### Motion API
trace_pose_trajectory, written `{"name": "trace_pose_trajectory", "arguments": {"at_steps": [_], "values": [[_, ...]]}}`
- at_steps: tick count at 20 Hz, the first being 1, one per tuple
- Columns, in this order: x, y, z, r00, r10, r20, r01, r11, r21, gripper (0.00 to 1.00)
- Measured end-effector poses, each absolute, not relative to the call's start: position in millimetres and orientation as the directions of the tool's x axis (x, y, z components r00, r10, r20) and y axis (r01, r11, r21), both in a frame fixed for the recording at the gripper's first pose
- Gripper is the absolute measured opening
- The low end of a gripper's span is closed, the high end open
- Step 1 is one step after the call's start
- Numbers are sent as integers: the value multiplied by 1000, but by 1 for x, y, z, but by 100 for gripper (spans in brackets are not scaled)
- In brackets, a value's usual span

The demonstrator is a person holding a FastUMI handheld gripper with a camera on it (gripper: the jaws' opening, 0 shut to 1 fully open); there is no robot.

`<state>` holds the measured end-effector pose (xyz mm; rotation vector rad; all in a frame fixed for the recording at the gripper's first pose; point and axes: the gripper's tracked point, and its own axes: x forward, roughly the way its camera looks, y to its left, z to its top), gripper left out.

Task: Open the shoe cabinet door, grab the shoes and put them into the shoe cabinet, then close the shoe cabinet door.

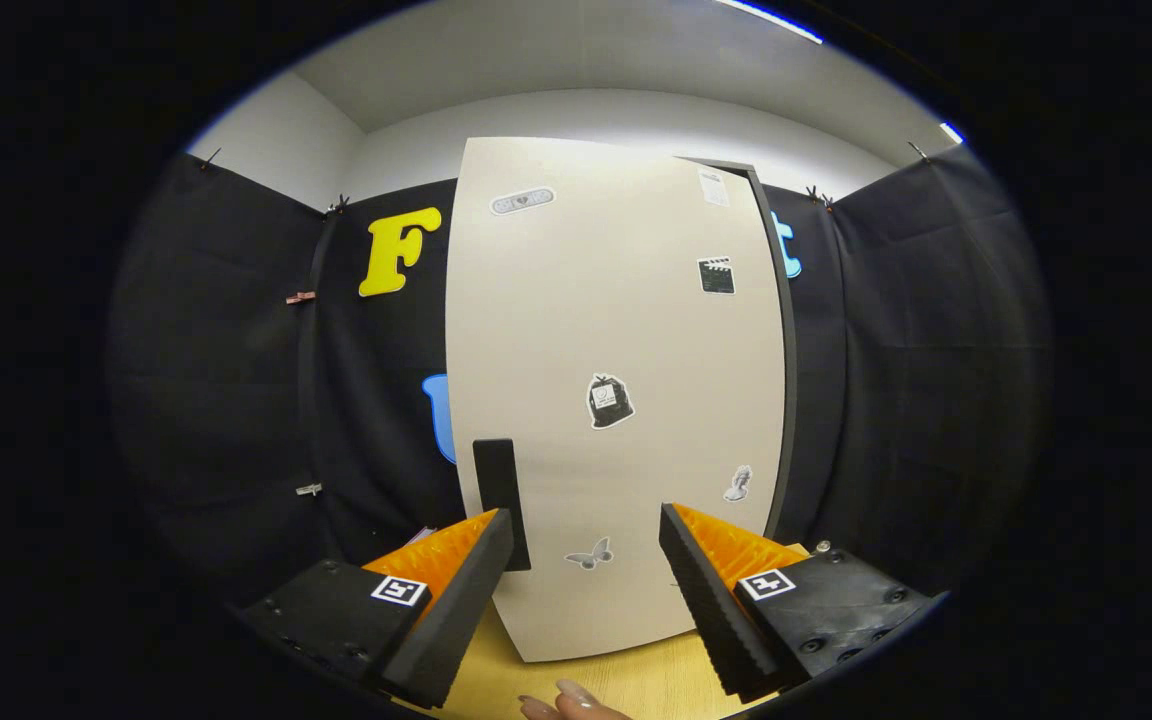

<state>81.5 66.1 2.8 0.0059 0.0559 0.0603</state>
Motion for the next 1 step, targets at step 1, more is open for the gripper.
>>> {"name": "trace_pose_trajectory", "arguments": {"at_steps": [1], "values": [[83,67,2,996,61,-57,-61,998,7,97]]}}
